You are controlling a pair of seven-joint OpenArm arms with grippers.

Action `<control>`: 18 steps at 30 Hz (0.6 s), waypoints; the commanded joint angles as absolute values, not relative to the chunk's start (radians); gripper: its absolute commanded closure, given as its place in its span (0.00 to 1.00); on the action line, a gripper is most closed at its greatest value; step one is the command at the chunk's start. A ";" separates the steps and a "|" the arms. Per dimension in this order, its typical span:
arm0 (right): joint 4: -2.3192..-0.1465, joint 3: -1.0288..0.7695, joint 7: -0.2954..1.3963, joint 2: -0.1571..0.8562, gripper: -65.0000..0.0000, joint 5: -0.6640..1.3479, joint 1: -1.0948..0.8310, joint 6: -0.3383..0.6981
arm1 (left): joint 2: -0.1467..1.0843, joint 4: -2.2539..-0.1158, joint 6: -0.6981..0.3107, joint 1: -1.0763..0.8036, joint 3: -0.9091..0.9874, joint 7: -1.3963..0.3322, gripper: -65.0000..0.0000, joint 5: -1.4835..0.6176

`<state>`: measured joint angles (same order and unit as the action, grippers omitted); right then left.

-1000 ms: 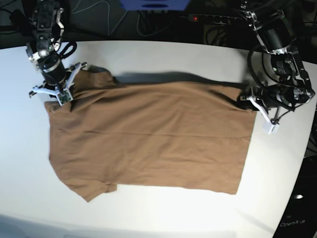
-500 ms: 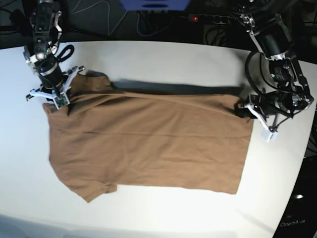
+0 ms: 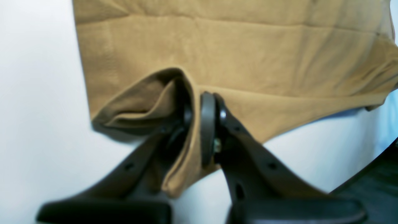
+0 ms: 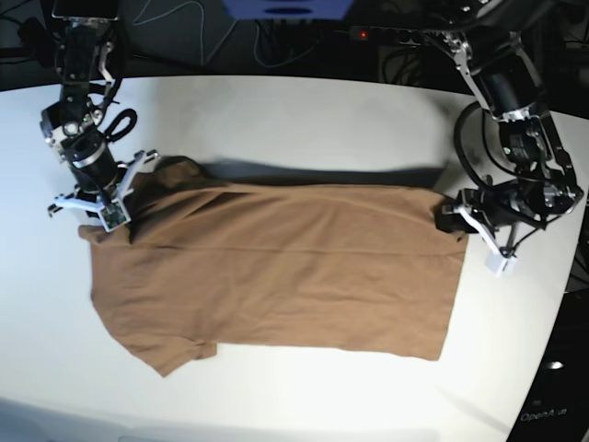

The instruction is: Fold the T-shirt properly

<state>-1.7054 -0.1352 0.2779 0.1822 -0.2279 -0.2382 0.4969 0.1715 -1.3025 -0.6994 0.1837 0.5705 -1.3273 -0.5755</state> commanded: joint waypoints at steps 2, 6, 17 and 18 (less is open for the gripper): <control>-1.718 -0.139 0.257 0.185 1.00 -0.223 -0.209 0.492 | 0.179 -1.317 -0.698 0.222 0.572 -1.314 0.96 -0.588; -1.718 -0.139 0.257 0.179 1.00 -0.223 -0.188 0.493 | 0.177 -1.320 -0.698 0.243 0.572 -1.314 0.96 -0.590; -1.649 -0.124 0.257 0.183 1.00 -0.223 -0.116 0.493 | 0.183 -1.322 -0.698 0.289 0.670 -1.316 0.96 -0.599; -1.639 -0.124 0.257 0.183 1.00 -0.223 -0.107 0.493 | 0.185 -1.322 -0.698 0.297 0.670 -1.316 0.96 -0.599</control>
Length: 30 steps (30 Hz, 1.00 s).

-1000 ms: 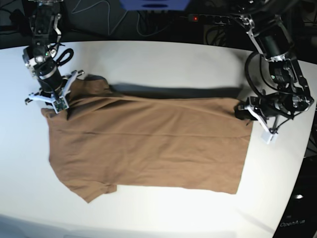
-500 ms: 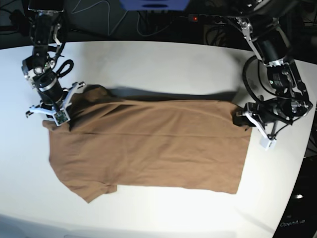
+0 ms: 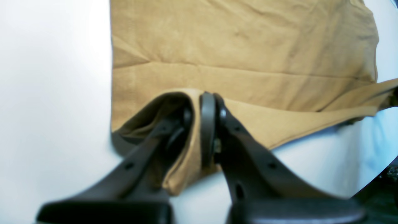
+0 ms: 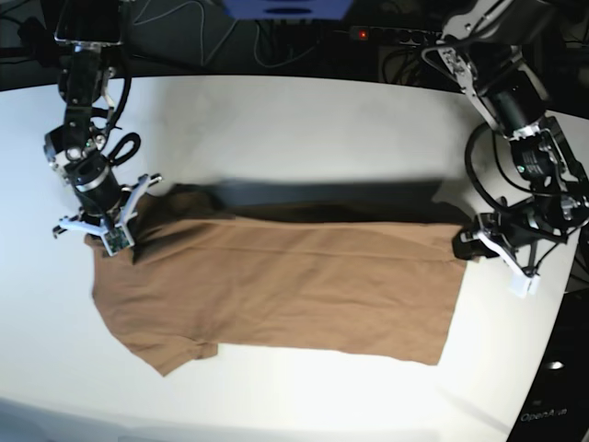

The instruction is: Fold the T-shirt properly

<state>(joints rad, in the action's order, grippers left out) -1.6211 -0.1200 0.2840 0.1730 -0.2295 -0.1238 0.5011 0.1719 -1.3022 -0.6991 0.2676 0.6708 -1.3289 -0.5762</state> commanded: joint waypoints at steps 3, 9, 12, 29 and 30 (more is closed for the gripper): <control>-1.616 -0.124 0.257 0.185 1.00 -0.225 -0.084 0.493 | 0.186 -1.317 -0.698 0.315 0.670 -1.316 0.96 -0.590; -1.555 -0.122 0.257 0.205 1.00 -0.225 -0.035 0.493 | 0.188 -1.310 -0.698 0.344 0.670 -1.310 0.96 -0.588; -1.517 -0.110 0.257 0.220 1.00 -0.225 -0.002 0.493 | 0.188 -1.310 -0.698 0.364 0.670 -1.271 0.96 -0.587; -1.483 -0.061 0.255 0.255 1.00 -0.226 0.030 0.493 | 0.182 -1.308 -0.698 0.380 0.610 -1.164 0.96 -0.587; -1.483 -0.061 0.255 0.255 1.00 -0.226 0.030 0.493 | 0.182 -1.308 -0.698 0.375 0.610 -1.164 0.96 -0.587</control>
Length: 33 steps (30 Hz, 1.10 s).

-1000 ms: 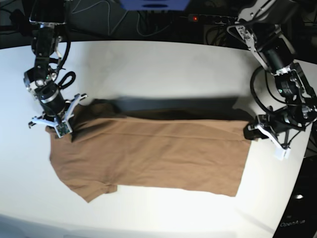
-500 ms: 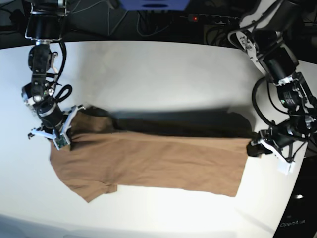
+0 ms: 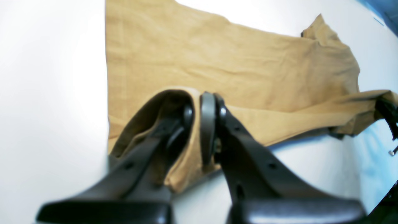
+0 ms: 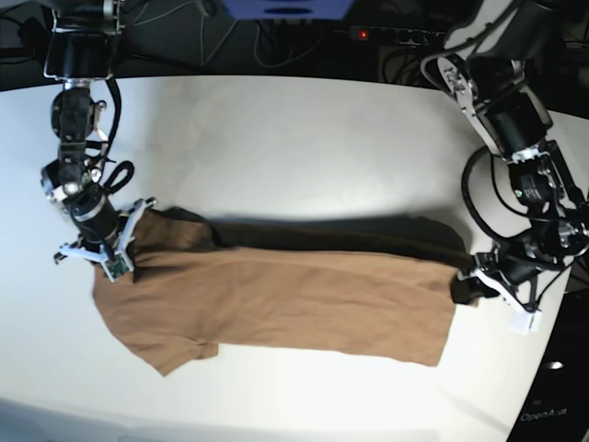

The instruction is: Fold the T-shirt properly

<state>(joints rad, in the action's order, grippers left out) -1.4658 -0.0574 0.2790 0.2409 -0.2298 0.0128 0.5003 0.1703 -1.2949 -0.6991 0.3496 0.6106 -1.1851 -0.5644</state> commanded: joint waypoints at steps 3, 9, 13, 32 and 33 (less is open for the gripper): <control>-1.483 -0.061 0.255 0.254 1.00 -0.226 0.028 0.493 | 0.180 -1.308 -0.698 0.369 0.610 -1.162 0.96 -0.587; -1.483 -0.062 0.255 0.254 1.00 -0.226 0.028 0.493 | 0.182 -1.308 -0.698 0.366 0.610 -1.167 0.96 -0.587; -1.483 -0.062 0.255 0.254 1.00 -0.226 0.028 0.493 | 0.182 -1.308 -0.698 0.366 0.610 -1.168 0.96 -0.587; -1.481 -0.062 0.246 0.254 1.00 -0.300 0.027 0.501 | 0.173 -1.307 -0.698 0.321 0.611 -1.162 0.96 -0.587; -1.481 -0.064 0.246 0.254 1.00 -0.300 0.027 0.521 | 0.173 -1.307 -0.698 0.315 0.611 -1.162 0.96 -0.587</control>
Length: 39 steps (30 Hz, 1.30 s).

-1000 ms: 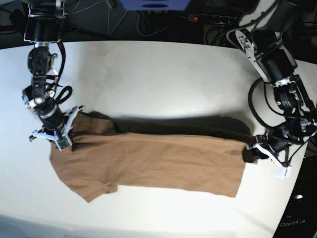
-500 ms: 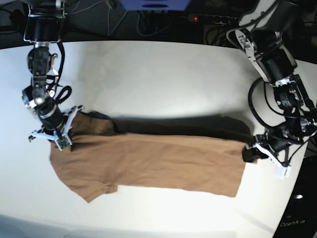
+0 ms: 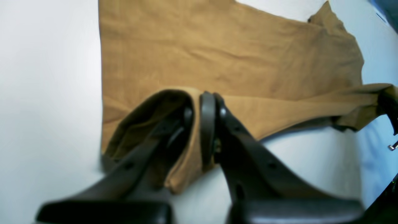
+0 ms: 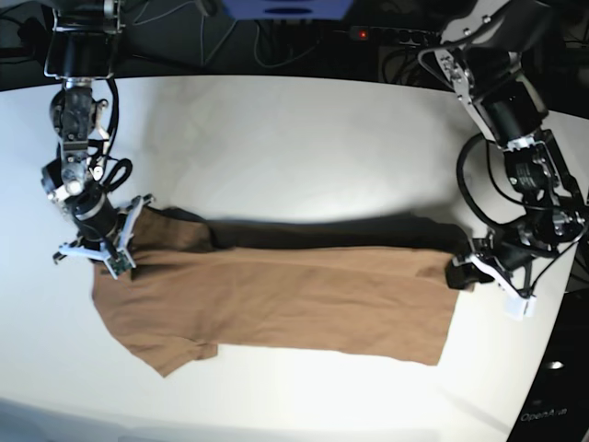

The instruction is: Fold the T-shirt properly

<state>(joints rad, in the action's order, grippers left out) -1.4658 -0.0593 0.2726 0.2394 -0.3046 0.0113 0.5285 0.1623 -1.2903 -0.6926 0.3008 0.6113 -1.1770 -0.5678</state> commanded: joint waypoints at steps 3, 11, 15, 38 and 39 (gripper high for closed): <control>-1.481 -0.067 0.246 0.254 1.00 -0.302 0.030 0.555 | 0.171 -1.307 -0.698 0.314 0.615 -1.158 0.96 -0.587; -1.484 -0.062 0.245 0.248 1.00 -0.374 0.067 0.613 | 0.186 -1.307 -0.698 0.314 0.611 -1.127 0.96 -0.587; -1.484 -0.062 0.245 0.240 1.00 -0.395 0.093 0.639 | 0.199 -1.307 -0.698 0.320 0.610 -1.127 0.96 -0.587; -1.480 -0.039 0.243 0.229 1.00 -0.397 0.116 0.639 | 0.180 -1.307 -0.698 0.346 0.519 -1.035 0.96 -0.430; -1.480 -0.039 0.243 0.229 1.00 -0.397 0.116 0.639 | 0.180 -1.307 -0.698 0.346 0.519 -1.036 0.96 -0.430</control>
<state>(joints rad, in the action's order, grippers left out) -1.4654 -0.0349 0.2623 0.2161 -0.4057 0.0959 0.6506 0.1692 -1.2900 -0.6952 0.3187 0.5205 -1.0611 -0.4110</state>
